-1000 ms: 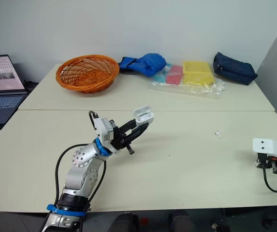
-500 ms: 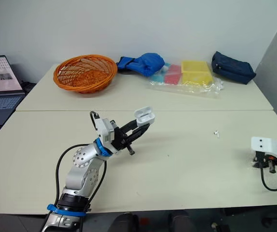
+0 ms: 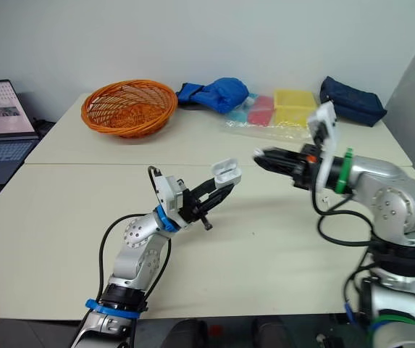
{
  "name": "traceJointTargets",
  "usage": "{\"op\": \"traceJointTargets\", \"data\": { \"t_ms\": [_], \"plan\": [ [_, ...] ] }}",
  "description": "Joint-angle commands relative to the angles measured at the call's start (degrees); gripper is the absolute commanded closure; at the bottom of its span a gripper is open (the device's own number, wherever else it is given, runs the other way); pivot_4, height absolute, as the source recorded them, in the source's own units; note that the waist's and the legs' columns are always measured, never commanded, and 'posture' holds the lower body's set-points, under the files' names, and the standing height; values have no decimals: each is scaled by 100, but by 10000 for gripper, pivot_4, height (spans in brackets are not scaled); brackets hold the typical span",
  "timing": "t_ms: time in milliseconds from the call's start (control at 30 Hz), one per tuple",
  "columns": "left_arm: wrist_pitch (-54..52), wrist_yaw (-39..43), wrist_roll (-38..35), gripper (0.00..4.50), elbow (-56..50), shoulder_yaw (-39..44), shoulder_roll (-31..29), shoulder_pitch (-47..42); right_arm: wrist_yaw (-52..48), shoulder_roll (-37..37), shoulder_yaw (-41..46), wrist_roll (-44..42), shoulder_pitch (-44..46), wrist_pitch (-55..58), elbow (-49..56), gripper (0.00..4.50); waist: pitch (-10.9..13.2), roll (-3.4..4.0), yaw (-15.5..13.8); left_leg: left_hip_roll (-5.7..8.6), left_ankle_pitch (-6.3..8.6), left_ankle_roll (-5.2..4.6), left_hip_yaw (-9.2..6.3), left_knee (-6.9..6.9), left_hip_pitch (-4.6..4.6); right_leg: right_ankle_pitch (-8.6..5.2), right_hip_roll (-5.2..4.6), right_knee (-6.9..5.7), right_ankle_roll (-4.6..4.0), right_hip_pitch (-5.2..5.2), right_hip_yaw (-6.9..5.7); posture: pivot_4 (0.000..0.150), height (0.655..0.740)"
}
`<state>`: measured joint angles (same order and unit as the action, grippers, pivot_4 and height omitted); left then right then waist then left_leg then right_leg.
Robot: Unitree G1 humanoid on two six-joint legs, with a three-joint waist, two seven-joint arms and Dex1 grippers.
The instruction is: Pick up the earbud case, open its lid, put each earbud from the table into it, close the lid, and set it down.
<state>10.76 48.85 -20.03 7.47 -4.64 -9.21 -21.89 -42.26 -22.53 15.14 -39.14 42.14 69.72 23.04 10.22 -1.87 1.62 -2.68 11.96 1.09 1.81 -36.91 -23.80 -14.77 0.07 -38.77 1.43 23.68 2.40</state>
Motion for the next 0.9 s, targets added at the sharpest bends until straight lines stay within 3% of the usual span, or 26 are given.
{"op": "traceJointTargets", "data": {
  "t_ms": [33, 267, 467, 900],
  "plan": [
    [247, -138, 65, 37517, 60, 47, 98, -150, 1004, 505, 354, -268, 166, 217, 414, 40765, 0, 0, -19, -2, 0, 0, -2, -1, -11, 0, 0, 3, 0, 5, -3, 1500, 7400],
    [720, -685, 465, 37517, 311, 70, 383, -325, 1873, 1270, -256, -88, -287, -487, 670, 40765, 0, 0, -12, 7, 0, -1, 1, -2, -57, 1, -6, 4, 6, 46, -4, 1500, 7400],
    [969, -860, 652, 37517, 447, 22, 444, -397, 2037, 1216, -871, 198, -630, -1041, 581, 40765, 0, 0, 11, 4, -1, -2, 1, -3, -53, 1, 8, -1, 5, 45, -7, 1500, 7400],
    [1006, -829, 544, 37517, 441, 22, 471, -464, 2165, 1096, -1223, 265, -756, -1445, 330, 40765, 0, 0, 10, 2, -1, -2, 2, -2, -53, 1, 12, 1, 5, 45, -10, 1500, 7400]
  ]
}}
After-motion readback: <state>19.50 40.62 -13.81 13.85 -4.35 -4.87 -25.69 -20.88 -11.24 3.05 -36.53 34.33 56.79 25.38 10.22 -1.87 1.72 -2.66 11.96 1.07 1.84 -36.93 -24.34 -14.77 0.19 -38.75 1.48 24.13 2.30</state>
